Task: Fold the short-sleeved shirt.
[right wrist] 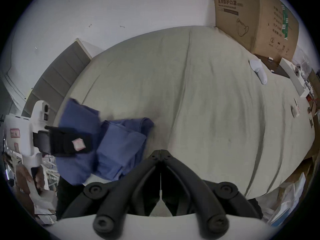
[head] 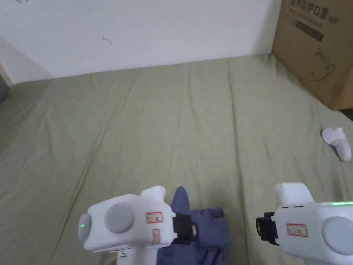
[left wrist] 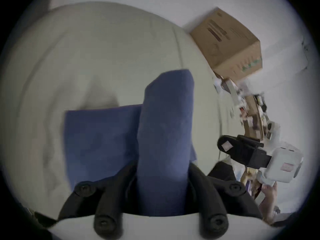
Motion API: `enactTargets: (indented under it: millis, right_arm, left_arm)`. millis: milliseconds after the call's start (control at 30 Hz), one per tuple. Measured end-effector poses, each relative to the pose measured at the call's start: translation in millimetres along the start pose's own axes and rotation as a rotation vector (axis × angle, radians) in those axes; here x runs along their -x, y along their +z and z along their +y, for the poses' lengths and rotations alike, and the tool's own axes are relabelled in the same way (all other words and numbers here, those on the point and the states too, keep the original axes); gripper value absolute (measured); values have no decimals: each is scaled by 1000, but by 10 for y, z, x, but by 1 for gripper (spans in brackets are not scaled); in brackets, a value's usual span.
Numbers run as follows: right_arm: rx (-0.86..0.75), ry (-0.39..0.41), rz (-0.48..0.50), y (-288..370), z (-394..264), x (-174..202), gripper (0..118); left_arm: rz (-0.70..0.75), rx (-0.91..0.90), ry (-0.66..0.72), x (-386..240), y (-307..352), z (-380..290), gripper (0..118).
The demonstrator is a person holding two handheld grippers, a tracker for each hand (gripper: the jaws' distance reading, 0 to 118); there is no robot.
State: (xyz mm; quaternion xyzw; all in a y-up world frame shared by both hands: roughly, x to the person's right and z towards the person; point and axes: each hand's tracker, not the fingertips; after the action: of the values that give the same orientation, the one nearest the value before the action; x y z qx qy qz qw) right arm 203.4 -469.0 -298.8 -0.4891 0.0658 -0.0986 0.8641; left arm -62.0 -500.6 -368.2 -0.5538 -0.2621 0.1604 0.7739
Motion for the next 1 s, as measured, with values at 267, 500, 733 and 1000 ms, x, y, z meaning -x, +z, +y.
enactTargets:
  millis: [267,500,733,1000]
  right_arm:
    - [-14,-43,-8,47,-11,-144,0]
    - [-55,-70,-16,90,24,-259,0]
    - [-71,-99,-37,144,19,-383,0]
    - [-48,-108,-56,132,-56,-463,0]
  left_arm:
    - [-87,35,18,-16,-113,-52,111]
    - [34,-153,-105,59,613,-74,8]
    - [-73,16,-125,-175,-163,12,4]
    - [-172,219,-7,-99,-1121,-73,1]
